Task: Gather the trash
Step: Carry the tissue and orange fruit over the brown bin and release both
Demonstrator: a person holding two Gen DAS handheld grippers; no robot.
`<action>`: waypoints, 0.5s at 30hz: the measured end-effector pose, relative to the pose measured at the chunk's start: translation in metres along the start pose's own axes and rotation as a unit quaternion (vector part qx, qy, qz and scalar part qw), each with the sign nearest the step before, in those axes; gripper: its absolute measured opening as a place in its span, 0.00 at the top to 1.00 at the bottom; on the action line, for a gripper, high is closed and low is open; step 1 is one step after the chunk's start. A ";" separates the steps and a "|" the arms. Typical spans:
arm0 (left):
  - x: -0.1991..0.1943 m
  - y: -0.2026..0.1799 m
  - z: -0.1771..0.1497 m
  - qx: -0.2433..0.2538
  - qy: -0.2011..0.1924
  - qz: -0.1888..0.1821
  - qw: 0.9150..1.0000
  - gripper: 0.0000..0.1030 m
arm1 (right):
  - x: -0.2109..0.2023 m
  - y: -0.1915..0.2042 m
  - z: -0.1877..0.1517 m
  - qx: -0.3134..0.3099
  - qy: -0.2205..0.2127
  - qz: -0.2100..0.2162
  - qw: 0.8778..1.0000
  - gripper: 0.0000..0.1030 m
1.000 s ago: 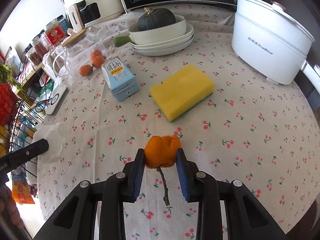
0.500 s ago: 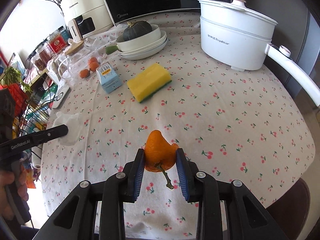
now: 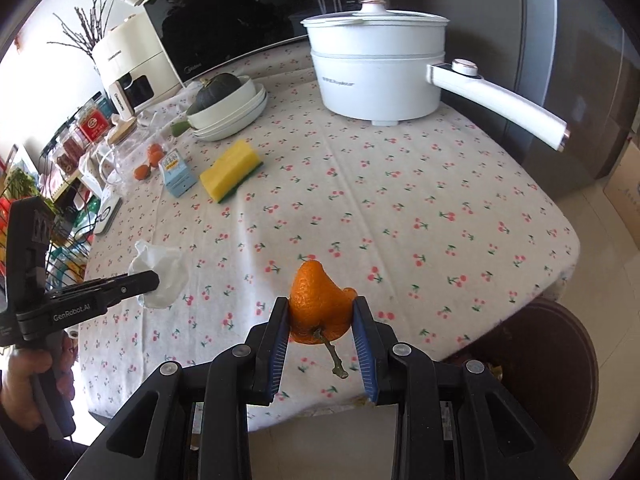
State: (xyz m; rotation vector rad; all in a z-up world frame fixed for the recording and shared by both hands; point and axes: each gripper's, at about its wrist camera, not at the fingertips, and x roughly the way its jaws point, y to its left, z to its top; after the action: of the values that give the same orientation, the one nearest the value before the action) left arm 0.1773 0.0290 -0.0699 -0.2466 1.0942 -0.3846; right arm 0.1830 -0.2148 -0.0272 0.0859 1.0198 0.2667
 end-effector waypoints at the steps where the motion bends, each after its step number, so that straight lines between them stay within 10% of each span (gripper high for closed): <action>1: 0.002 -0.007 0.000 0.007 0.002 -0.003 1.000 0.80 | -0.003 -0.008 -0.003 0.004 -0.001 -0.003 1.000 0.69; 15: 0.050 -0.128 -0.016 0.123 0.034 -0.073 0.989 0.80 | -0.055 -0.114 -0.047 0.091 -0.008 -0.048 0.995 0.69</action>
State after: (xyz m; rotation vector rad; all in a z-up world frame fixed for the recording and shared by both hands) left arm 0.1596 -0.1082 -0.0693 -0.0946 1.0871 -0.6573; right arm 0.1366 -0.3411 -0.0281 0.2040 1.0273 0.0842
